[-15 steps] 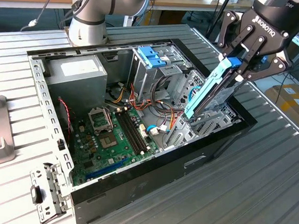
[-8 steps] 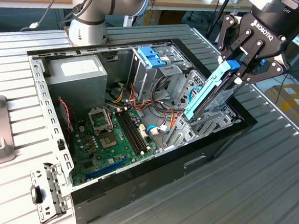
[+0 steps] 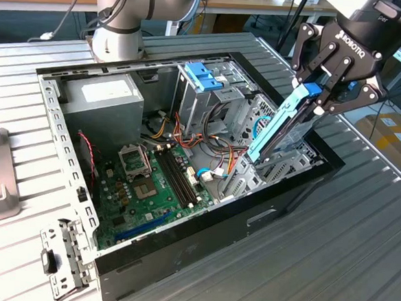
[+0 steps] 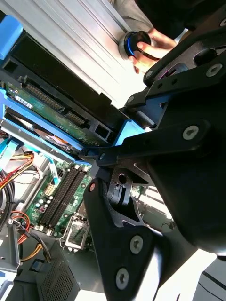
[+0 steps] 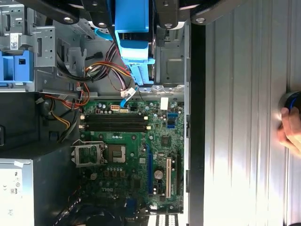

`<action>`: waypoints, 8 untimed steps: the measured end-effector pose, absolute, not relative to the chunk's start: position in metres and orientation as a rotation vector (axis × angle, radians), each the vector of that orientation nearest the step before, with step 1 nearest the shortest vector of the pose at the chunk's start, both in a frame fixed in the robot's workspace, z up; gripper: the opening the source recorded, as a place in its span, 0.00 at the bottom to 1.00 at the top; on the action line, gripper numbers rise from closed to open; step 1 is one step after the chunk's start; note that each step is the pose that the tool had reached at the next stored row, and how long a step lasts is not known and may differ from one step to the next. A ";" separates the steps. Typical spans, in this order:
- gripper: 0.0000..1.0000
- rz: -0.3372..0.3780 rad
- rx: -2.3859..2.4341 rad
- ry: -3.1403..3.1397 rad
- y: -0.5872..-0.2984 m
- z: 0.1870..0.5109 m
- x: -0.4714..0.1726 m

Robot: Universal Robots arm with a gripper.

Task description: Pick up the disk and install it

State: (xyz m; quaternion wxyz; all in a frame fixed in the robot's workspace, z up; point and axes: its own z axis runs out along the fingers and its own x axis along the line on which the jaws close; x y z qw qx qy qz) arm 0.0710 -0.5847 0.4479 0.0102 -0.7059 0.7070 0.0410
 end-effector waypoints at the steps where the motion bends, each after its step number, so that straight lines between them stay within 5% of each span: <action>1: 0.37 0.128 -2.204 2.207 -0.585 0.448 0.071; 8: 0.37 0.128 -2.207 2.203 -0.581 0.446 0.071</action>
